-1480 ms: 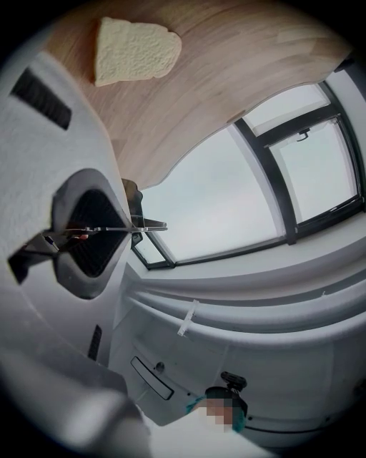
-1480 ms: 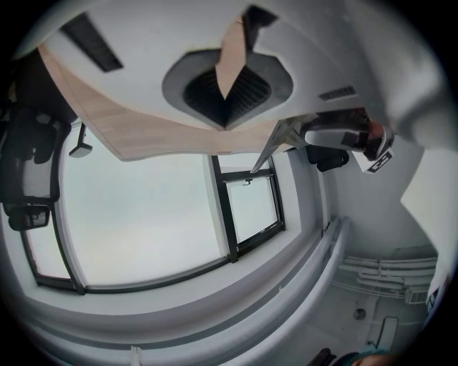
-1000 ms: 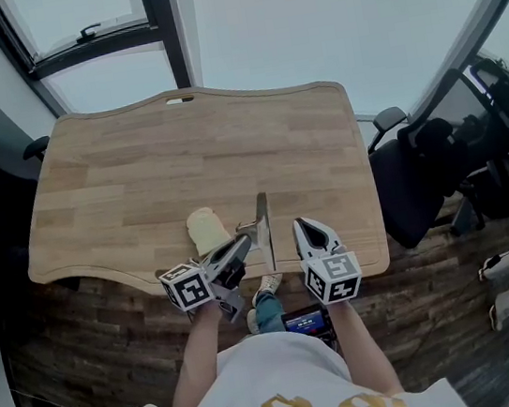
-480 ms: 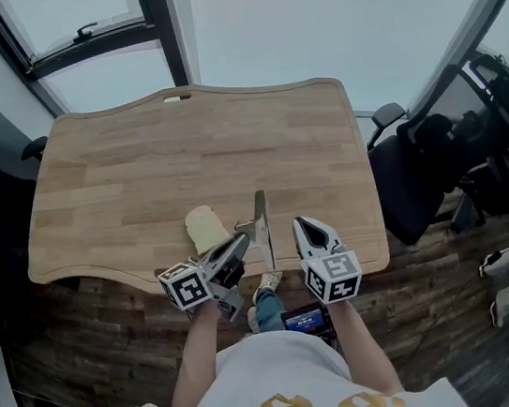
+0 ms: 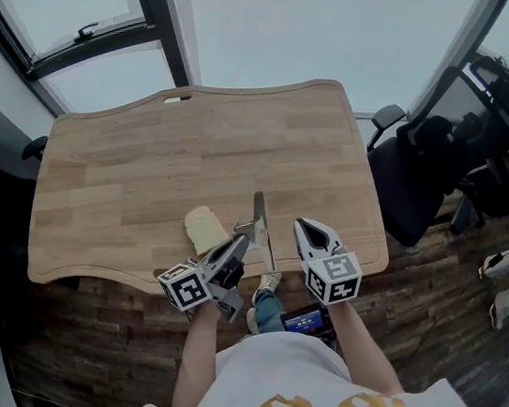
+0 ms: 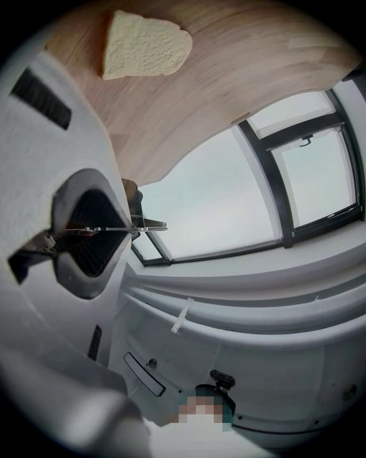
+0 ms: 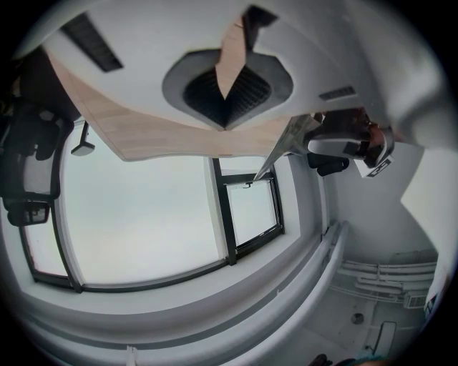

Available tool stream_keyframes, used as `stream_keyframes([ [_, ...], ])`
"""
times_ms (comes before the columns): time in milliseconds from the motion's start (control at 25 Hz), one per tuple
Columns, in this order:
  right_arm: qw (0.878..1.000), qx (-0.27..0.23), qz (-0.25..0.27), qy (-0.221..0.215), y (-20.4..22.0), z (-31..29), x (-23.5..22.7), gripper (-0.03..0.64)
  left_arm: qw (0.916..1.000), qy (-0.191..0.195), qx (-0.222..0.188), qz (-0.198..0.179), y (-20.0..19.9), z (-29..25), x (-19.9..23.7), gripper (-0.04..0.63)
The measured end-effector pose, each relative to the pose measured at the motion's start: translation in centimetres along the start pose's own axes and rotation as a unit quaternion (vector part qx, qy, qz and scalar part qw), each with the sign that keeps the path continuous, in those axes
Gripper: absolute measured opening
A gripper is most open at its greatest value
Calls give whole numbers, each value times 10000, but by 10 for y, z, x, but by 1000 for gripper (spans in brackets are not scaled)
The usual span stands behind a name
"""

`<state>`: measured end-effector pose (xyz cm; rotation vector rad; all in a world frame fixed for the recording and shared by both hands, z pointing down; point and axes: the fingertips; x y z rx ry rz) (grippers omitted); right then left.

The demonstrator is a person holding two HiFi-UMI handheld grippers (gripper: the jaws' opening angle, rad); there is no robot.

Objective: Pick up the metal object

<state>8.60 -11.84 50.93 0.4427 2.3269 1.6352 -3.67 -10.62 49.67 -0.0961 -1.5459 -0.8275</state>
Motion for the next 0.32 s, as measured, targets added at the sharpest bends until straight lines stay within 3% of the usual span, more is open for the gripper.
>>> stream_keyframes([
  [320, 10000, 34, -4, -8, 5, 1, -3, 11, 10000, -57, -8, 12, 2, 0, 1, 20],
])
Point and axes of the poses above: the fingertips, and each gripper's own axes: z backward along the fingers, x to its left, y out of its underside, and after that the axes turned 7 degrees about z, right-handed
